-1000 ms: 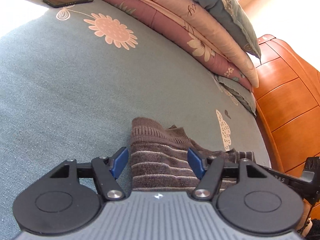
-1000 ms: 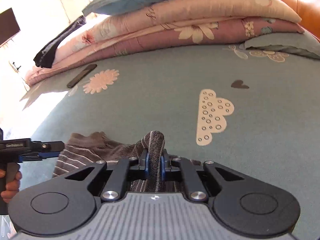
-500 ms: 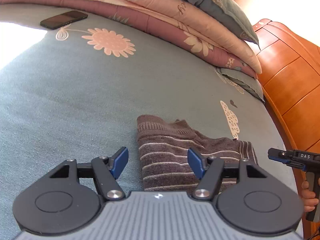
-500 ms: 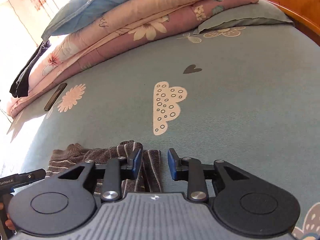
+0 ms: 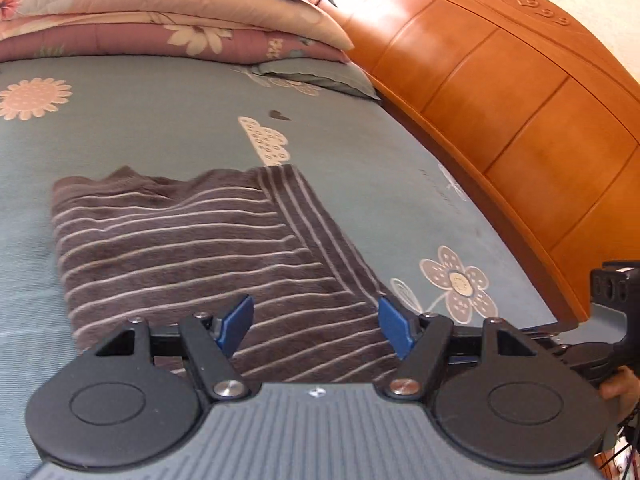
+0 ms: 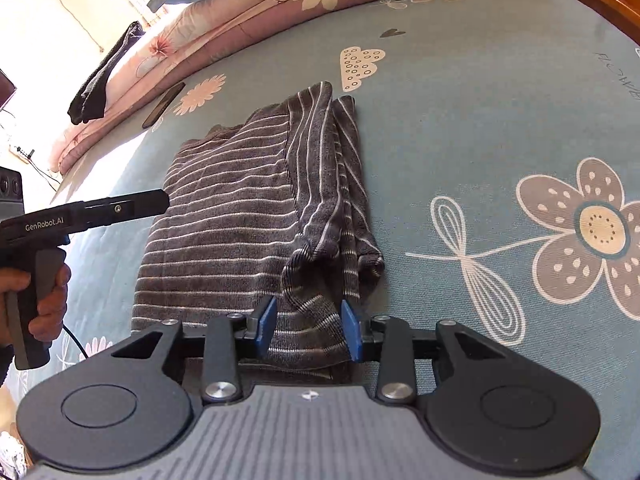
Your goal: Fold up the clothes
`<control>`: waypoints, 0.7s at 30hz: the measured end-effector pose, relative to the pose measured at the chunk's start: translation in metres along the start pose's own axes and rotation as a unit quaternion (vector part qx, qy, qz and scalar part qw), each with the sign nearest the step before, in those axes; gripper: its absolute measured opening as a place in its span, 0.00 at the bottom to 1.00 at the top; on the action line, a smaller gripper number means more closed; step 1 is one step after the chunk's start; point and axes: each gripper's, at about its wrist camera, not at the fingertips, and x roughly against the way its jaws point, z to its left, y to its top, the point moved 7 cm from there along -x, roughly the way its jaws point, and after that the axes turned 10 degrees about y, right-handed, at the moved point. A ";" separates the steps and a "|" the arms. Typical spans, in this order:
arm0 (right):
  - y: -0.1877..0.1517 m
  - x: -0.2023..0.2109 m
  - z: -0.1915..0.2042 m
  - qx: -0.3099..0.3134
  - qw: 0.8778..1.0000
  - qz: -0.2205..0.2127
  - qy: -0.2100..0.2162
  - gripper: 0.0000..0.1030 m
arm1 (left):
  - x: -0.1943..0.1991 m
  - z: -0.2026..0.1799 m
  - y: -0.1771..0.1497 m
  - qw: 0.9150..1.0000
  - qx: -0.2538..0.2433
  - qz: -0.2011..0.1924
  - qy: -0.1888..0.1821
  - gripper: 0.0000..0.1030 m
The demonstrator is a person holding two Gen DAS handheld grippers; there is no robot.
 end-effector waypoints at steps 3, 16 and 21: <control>-0.005 -0.001 -0.002 0.025 1.000 -0.013 -0.009 0.36 | -0.021 -0.040 0.001 0.997 -0.008 0.024 -0.079 0.66; -0.021 0.009 -0.034 -0.107 0.994 -0.022 0.020 0.07 | -0.096 -0.058 0.019 0.996 0.041 0.050 -0.064 0.63; -0.022 0.011 -0.039 -0.115 0.993 -0.023 0.010 0.13 | -0.037 -0.060 0.010 0.993 0.038 0.049 -0.102 0.64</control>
